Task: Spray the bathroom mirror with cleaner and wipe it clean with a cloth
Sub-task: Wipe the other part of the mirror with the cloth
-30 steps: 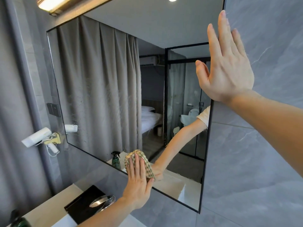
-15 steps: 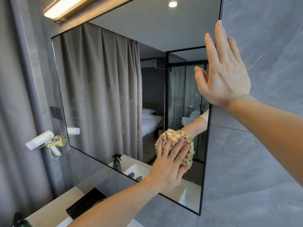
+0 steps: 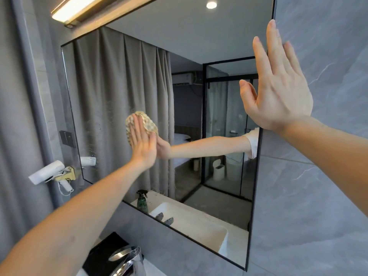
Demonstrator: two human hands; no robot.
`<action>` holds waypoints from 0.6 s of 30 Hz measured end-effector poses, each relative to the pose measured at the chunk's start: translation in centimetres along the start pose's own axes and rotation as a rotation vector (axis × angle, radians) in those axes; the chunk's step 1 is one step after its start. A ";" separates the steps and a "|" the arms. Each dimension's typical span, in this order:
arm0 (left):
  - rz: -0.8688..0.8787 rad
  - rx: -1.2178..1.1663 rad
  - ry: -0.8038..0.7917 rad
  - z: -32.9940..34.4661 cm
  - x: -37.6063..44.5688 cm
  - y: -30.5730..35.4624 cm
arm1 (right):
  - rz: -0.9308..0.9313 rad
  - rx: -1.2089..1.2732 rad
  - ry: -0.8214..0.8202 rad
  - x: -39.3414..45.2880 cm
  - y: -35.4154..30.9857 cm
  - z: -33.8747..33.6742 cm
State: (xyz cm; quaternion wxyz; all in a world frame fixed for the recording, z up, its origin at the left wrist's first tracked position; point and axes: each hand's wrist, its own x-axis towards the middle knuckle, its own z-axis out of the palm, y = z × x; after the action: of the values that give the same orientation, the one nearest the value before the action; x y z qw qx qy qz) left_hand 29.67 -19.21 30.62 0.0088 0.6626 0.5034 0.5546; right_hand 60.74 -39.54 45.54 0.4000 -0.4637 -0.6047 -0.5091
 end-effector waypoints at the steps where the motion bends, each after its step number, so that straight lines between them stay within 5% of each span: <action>1: -0.064 -0.034 0.019 -0.8 2.0 0.1 | 0.001 -0.004 -0.003 0.0 0.0 0.0; 5: -0.166 -0.158 0.080 -2.8 7.7 3.6 | 0.008 -0.015 0.001 0.0 0.1 0.0; 13: 0.491 0.037 0.039 -1.9 3.6 18.8 | -0.005 0.000 0.017 0.0 0.0 0.1; 18: 0.629 0.134 0.089 -0.1 0.9 18.4 | -0.007 0.011 0.011 0.0 0.1 0.1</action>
State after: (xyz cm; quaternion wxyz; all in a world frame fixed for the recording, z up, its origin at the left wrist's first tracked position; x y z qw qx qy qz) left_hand 41.53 -27.71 41.83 -0.2287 0.7599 0.3090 0.5242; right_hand 60.80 -39.42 45.58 0.4041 -0.4564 -0.6069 -0.5100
